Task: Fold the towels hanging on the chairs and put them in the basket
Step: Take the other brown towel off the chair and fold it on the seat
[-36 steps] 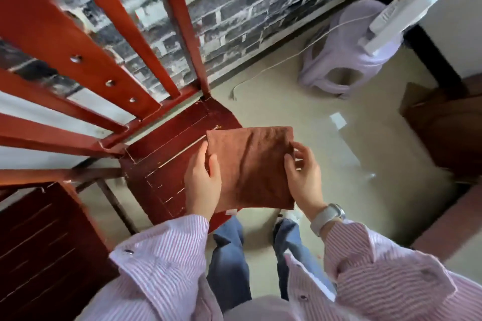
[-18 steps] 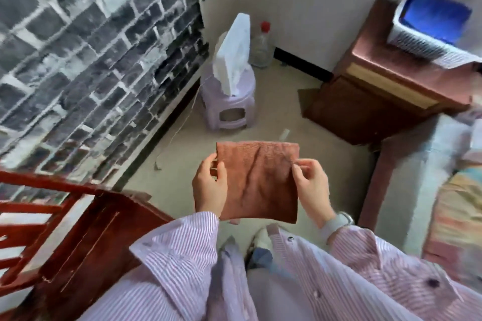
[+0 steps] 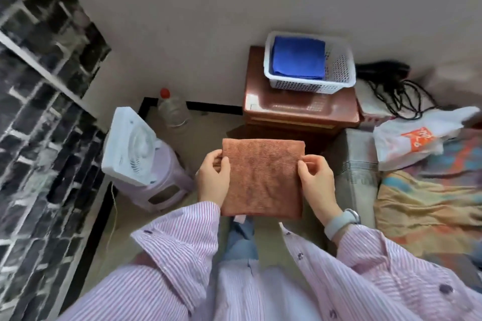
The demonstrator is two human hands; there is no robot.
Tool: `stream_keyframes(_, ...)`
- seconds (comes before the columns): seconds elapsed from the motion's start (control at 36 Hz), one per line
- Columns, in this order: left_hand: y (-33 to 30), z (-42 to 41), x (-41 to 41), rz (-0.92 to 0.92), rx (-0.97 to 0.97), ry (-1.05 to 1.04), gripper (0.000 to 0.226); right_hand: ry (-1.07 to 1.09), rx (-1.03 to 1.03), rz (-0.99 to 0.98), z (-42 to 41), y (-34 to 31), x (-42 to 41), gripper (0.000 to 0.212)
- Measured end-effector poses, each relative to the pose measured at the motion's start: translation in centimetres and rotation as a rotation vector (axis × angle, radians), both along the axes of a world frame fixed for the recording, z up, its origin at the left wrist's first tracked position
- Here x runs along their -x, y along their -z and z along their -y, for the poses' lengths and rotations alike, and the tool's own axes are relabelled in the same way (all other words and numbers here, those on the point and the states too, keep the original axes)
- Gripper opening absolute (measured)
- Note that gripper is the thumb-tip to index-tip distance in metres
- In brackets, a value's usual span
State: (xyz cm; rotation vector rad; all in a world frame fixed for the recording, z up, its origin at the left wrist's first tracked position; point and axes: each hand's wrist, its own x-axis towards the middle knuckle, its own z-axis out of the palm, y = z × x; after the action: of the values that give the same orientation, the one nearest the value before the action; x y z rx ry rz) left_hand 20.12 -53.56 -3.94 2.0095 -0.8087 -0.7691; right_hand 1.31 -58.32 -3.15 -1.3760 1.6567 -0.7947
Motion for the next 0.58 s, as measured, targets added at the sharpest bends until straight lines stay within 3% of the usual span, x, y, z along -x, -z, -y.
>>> stream_keyframes(0.31, -2.1, 24.4, -1.2, 0.010, 0.044, 0.155, 0.025, 0.144, 0.062, 0.025, 21.8, -1.7, -0.8, 0.005)
stream_keyframes(0.58, -1.4, 40.3, 0.9, -0.054, 0.040, 0.194, 0.025, 0.196, 0.088, 0.049, 37.7, -0.5, 0.9, 0.006)
